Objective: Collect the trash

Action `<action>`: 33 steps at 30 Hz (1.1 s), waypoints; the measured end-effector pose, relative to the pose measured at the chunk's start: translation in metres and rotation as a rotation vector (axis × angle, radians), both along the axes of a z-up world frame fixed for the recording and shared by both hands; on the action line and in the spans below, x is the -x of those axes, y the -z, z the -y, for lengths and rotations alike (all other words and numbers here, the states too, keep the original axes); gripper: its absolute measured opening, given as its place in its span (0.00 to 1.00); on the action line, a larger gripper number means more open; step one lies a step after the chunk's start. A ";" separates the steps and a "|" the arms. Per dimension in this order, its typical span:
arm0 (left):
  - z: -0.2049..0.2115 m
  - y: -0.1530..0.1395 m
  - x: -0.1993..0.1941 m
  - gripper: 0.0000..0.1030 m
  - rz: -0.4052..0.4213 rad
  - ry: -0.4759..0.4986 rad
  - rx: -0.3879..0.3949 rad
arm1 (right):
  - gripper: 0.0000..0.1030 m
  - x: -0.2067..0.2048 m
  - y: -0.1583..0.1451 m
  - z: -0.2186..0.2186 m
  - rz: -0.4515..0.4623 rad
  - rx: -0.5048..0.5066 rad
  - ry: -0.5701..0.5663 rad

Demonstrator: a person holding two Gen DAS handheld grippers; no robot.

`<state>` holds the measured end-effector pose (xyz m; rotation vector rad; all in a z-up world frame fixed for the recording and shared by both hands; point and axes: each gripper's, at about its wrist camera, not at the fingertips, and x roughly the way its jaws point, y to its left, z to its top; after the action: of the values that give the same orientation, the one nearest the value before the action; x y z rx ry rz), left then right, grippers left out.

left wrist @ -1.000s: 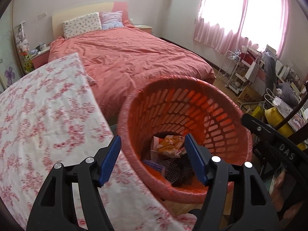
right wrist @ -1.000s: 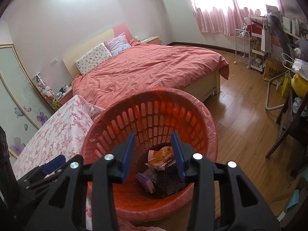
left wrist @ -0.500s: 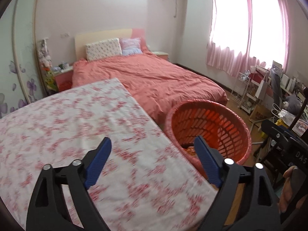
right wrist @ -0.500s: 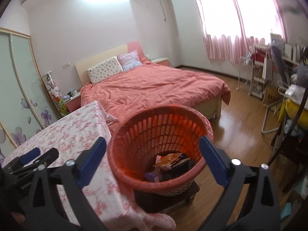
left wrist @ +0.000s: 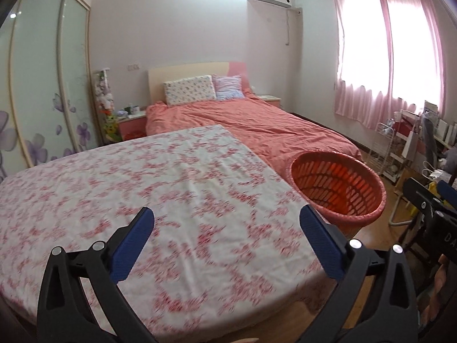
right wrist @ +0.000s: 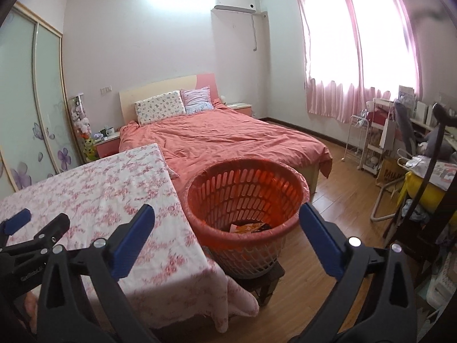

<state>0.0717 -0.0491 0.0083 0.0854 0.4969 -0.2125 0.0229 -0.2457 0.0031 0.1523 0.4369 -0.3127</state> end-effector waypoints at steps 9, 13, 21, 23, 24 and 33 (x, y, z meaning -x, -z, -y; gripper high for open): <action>-0.014 0.005 0.031 0.98 0.039 -0.094 -0.007 | 0.96 0.031 -0.001 -0.026 0.017 0.059 0.026; -0.022 0.009 0.041 0.98 0.029 -0.126 0.003 | 0.96 0.035 0.002 -0.038 0.002 0.085 0.030; -0.036 0.021 0.052 0.98 -0.023 -0.191 0.032 | 0.96 0.039 0.015 -0.050 -0.033 0.118 0.049; -0.038 0.023 0.053 0.98 -0.030 -0.201 0.034 | 0.96 0.038 0.017 -0.050 -0.045 0.118 0.058; -0.039 0.023 0.054 0.97 -0.033 -0.205 0.034 | 0.96 0.038 0.018 -0.049 -0.049 0.117 0.059; -0.043 0.026 0.057 0.97 -0.049 -0.228 0.040 | 0.96 0.035 0.028 -0.053 -0.077 0.116 0.065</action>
<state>0.0151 -0.0064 -0.0174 -0.0161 0.5464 -0.0012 -0.0122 -0.1923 -0.0244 0.0415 0.4900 -0.4074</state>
